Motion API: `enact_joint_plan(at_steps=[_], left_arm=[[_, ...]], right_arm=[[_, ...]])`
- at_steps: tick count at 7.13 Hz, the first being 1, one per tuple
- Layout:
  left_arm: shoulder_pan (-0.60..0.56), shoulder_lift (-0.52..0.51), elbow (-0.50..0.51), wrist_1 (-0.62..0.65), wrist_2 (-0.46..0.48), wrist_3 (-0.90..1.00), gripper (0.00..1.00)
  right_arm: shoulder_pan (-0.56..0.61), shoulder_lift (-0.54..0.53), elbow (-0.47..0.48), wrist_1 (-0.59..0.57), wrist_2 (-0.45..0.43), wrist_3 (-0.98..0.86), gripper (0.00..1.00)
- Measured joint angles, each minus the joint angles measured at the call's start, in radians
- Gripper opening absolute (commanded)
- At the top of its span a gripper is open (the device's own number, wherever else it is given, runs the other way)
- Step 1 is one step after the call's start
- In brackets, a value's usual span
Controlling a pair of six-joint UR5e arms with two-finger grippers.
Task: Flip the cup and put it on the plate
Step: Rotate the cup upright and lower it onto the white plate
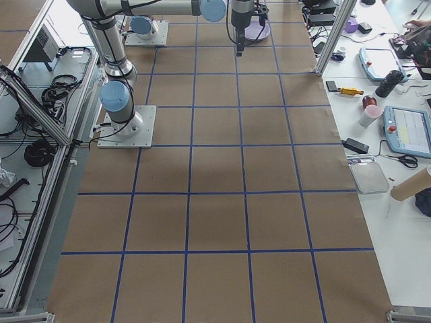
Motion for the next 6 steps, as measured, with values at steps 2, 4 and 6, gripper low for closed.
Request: enact_joint_plan(at_steps=[2,4,6], left_arm=[[-0.006,-0.066,0.011,0.087,0.024,0.056,0.0],[-0.012,-0.145,0.069,0.119,0.028,0.087,0.0],[-0.029,-0.207,0.119,0.113,0.053,0.094,0.0]], right_arm=[[0.0,0.0,-0.001,0.0,0.0,-0.001,1.0],[0.0,0.0,-0.001,0.0,0.0,-0.002,1.0],[0.0,0.0,-0.001,0.0,0.0,-0.002,1.0]])
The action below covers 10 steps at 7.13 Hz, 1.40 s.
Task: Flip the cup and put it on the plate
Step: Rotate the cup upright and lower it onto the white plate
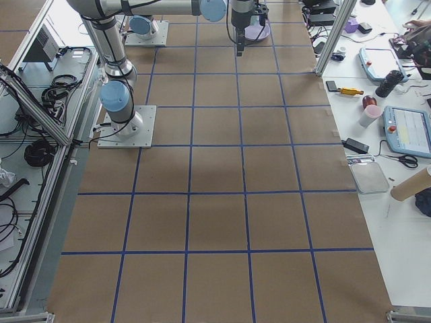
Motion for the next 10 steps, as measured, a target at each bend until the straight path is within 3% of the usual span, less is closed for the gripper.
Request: enact_joint_plan(at_steps=[3,8,9,10], left_arm=[[-0.022,-0.046,0.015,0.004,0.069,-0.004,0.0],[-0.023,-0.081,0.015,0.011,0.039,-0.01,0.0],[-0.023,-0.086,0.016,0.013,0.039,-0.009,0.86],[-0.022,-0.091,0.016,0.013,0.039,-0.008,1.0]], right_arm=[[0.0,0.0,0.0,0.0,0.0,0.0,1.0],[0.0,0.0,0.0,0.0,0.0,0.0,1.0],[0.0,0.0,0.0,0.0,0.0,0.0,1.0],[0.0,0.0,0.0,0.0,0.0,0.0,1.0]])
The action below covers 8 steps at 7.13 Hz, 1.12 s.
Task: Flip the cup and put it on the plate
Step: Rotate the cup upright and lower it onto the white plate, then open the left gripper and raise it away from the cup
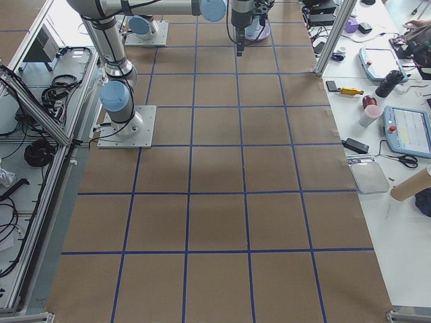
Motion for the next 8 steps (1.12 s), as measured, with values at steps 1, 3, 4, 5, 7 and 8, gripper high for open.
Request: enact_joint_plan(at_steps=[1,3,4,5,7,8], left_arm=[[0.004,-0.004,0.001,0.0,-0.001,0.001,1.0],[0.008,0.011,0.007,-0.004,-0.005,0.0,1.0],[0.005,0.037,0.013,-0.021,-0.008,-0.003,1.0],[0.0,0.075,0.015,-0.045,-0.017,-0.012,1.0],[-0.007,0.193,0.016,-0.162,-0.071,-0.089,1.0],[-0.009,0.256,0.01,-0.215,-0.111,-0.167,1.0]], right_arm=[[0.0,0.0,0.0,0.0,0.0,0.0,1.0],[0.0,0.0,0.0,0.0,0.0,0.0,1.0],[0.0,0.0,0.0,0.0,0.0,0.0,1.0],[0.0,0.0,0.0,0.0,0.0,0.0,1.0],[0.0,0.0,0.0,0.0,0.0,0.0,1.0],[0.0,0.0,0.0,0.0,0.0,0.0,1.0]])
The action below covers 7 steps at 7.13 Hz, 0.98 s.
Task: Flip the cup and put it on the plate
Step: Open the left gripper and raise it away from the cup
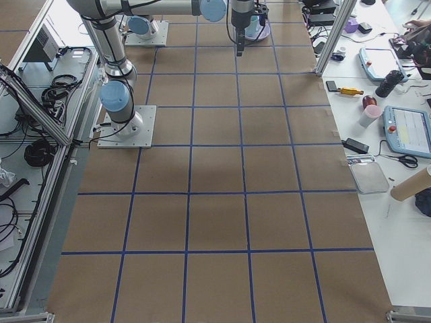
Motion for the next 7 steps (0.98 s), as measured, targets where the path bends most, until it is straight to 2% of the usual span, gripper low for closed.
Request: enact_joint_plan(at_steps=[2,4,7], left_arm=[[-0.016,0.117,-0.022,-0.044,-0.071,-0.164,1.0],[-0.039,0.212,-0.069,-0.05,-0.081,-0.28,1.0],[-0.056,0.327,-0.154,-0.062,-0.076,-0.351,1.0]], right_arm=[[0.0,0.0,0.0,0.0,0.0,0.0,1.0],[0.0,0.0,0.0,0.0,0.0,0.0,1.0],[0.0,0.0,0.0,0.0,0.0,0.0,1.0]])
